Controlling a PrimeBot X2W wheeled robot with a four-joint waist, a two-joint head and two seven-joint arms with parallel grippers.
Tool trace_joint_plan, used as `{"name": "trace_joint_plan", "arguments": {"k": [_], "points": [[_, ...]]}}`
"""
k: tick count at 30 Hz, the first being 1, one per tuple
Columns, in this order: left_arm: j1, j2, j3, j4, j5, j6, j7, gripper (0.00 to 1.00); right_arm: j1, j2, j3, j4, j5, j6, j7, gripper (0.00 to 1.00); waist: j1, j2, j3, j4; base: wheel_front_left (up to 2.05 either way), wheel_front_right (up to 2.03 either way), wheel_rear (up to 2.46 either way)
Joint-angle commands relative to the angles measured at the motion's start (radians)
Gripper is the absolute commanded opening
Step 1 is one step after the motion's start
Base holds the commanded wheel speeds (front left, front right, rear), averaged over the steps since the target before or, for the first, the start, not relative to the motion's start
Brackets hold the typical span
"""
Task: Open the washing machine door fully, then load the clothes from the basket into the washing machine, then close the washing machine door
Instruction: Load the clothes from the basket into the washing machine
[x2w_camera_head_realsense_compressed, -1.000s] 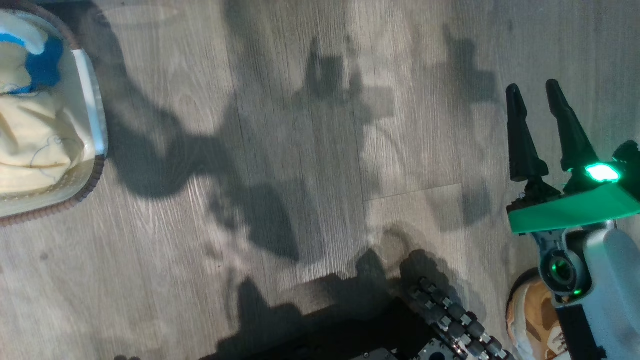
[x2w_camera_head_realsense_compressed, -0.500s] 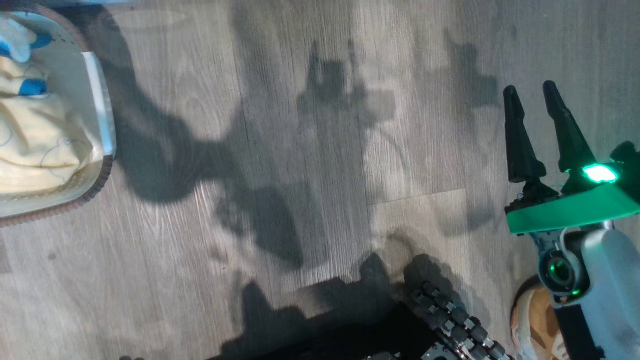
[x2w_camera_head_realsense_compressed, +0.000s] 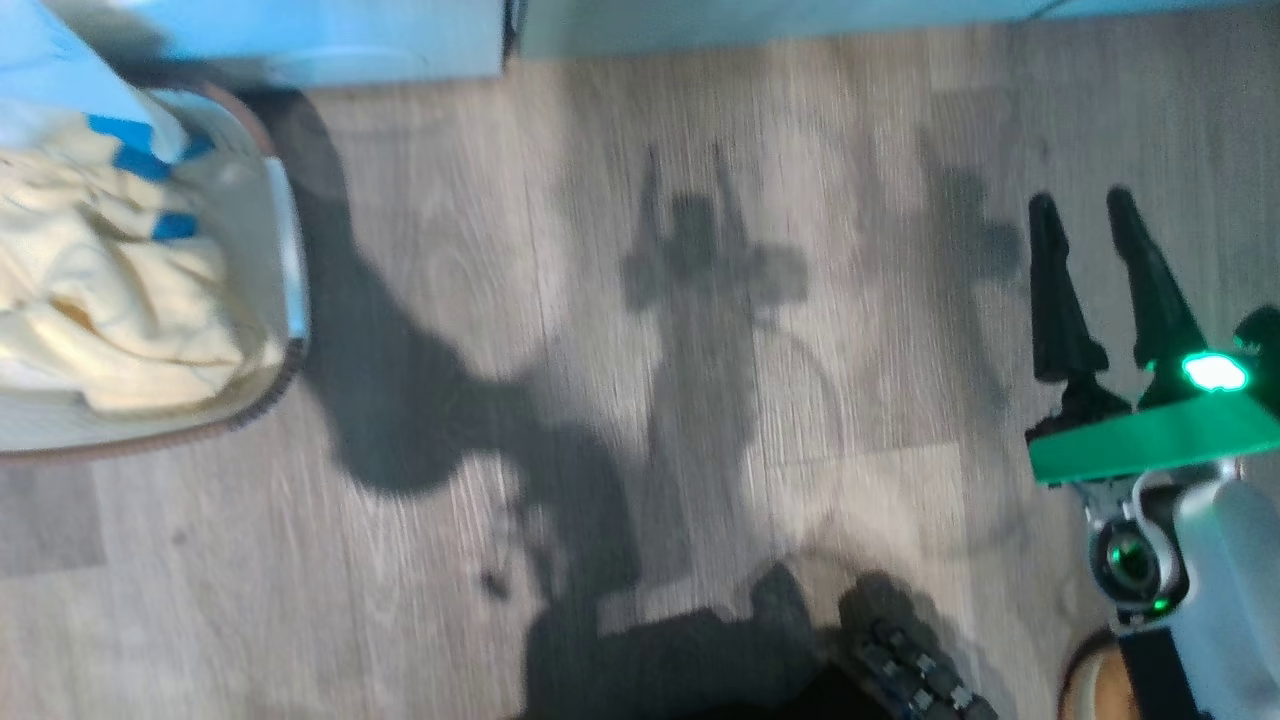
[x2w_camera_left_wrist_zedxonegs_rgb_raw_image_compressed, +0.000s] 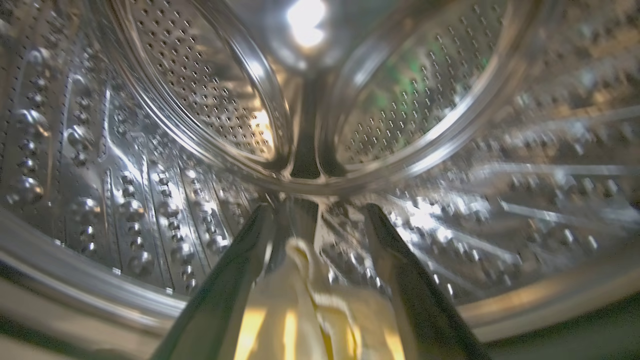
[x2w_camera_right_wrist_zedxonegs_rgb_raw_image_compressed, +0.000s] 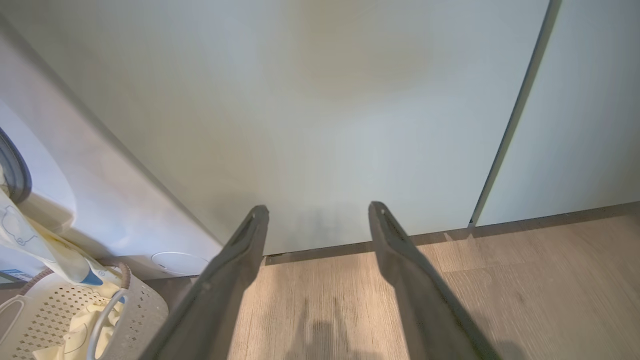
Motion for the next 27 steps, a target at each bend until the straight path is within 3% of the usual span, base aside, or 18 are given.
{"name": "trace_joint_plan", "arguments": {"k": [1, 8, 16, 22, 27], "points": [[0.036, 0.028, -0.004, -0.012, -0.013, -0.005, -0.006, 1.0, 0.051, -0.019, 0.006, -0.019, -0.006, 0.0, -0.007, 1.0, 0.0001, 0.0, -0.063, 0.024, 0.0, 0.0, 0.0], [0.215, -0.013, -0.014, -0.028, -0.091, -0.007, -0.043, 1.0, 0.108, -0.029, -0.012, -0.011, -0.014, 0.0, -0.007, 1.0, 0.0001, 0.0, -0.184, 0.059, 0.0, 0.0, 0.0], [0.414, -0.015, -0.028, -0.12, -0.153, -0.008, -0.072, 1.0, 0.175, -0.038, -0.028, -0.01, -0.02, 0.0, -0.007, 1.0, 0.0001, 0.0, -0.301, 0.086, 0.0, 0.0, 0.0], [0.629, -0.013, -0.003, -0.25, -0.167, -0.007, -0.078, 1.0, 0.227, -0.04, -0.053, -0.015, -0.021, 0.0, -0.007, 1.0, 0.0001, 0.0, -0.389, 0.098, 0.0, 0.0, 0.0], [0.831, -0.017, 0.058, -0.403, -0.146, 0.021, -0.078, 1.0, 0.271, -0.043, -0.075, -0.019, -0.031, 0.0, -0.007, 1.0, 0.0001, 0.0, -0.456, 0.106, 0.0, 0.0, 0.0]]}}
